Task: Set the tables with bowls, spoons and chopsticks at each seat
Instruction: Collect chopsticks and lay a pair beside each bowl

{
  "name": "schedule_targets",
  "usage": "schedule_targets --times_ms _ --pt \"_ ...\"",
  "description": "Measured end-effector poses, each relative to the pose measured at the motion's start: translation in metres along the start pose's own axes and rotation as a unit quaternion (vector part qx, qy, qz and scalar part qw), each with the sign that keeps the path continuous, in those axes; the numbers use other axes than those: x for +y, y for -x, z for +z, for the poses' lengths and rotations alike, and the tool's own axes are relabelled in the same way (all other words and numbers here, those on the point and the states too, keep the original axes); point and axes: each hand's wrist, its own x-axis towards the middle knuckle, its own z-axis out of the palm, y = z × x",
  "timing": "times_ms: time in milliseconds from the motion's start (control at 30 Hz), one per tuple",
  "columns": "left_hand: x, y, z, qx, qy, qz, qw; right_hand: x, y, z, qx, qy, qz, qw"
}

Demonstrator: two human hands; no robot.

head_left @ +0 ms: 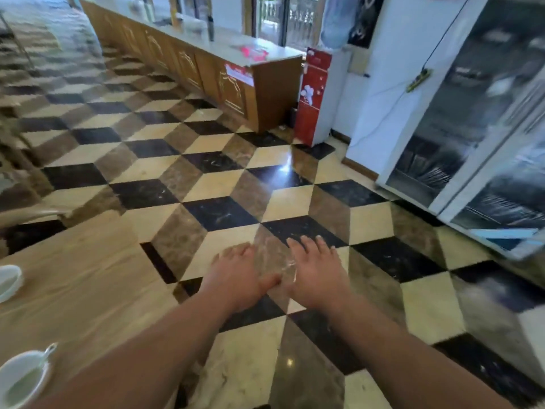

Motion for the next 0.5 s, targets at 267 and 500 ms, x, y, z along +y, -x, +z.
schedule_targets --times_ms 267,500 --pt "-0.001 -0.095 0.002 -0.003 -0.074 0.021 0.997 0.049 -0.071 -0.004 -0.056 0.015 0.040 0.998" --pt "-0.080 -0.224 -0.025 0.022 -0.025 -0.035 0.999 0.017 -0.228 -0.023 -0.050 0.056 -0.014 0.997"
